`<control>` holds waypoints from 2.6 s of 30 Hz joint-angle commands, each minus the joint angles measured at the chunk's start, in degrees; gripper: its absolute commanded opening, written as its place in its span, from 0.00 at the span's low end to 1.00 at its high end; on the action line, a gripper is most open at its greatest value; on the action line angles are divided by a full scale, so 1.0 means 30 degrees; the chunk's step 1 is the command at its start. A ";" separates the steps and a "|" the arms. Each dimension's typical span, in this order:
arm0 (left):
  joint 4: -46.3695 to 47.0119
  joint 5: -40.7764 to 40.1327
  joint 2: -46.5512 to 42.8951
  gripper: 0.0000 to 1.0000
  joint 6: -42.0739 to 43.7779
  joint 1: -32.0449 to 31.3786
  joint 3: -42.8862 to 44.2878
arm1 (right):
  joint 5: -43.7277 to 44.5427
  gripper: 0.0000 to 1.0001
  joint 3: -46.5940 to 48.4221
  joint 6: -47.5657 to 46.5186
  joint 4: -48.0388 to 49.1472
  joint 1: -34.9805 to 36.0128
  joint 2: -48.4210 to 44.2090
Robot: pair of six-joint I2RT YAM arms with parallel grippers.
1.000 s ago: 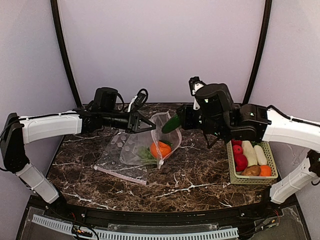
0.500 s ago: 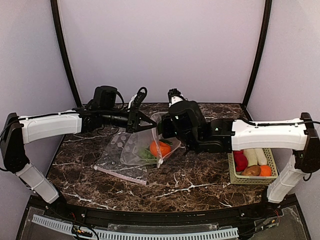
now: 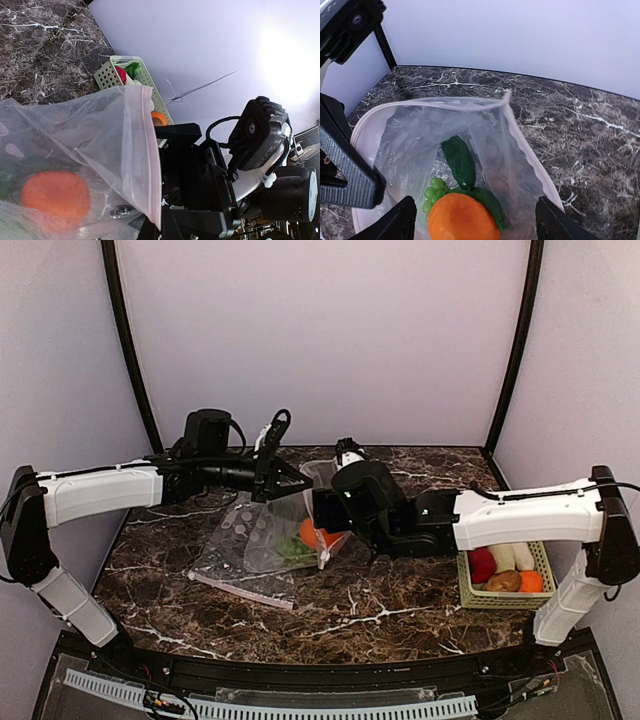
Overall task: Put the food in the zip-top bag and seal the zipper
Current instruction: Place the fake vegetable in the zipper food storage bag, then adjust the zipper food storage bag at the center of the board.
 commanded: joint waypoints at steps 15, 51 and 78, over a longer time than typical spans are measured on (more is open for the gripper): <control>-0.0804 -0.0729 -0.1142 0.01 0.0843 0.0045 0.0154 | -0.5511 0.79 -0.2190 0.5840 -0.7379 -0.1807 -0.5262; -0.7646 -0.1153 -0.2192 0.01 0.3669 0.1445 0.5226 | -1.1726 0.00 0.6318 0.2329 -0.7023 -0.3007 -0.1973; -0.7189 -0.0156 -0.1002 0.01 0.6177 0.1624 0.2165 | -0.9855 0.49 0.0140 0.4563 -0.9971 -0.3235 -0.4431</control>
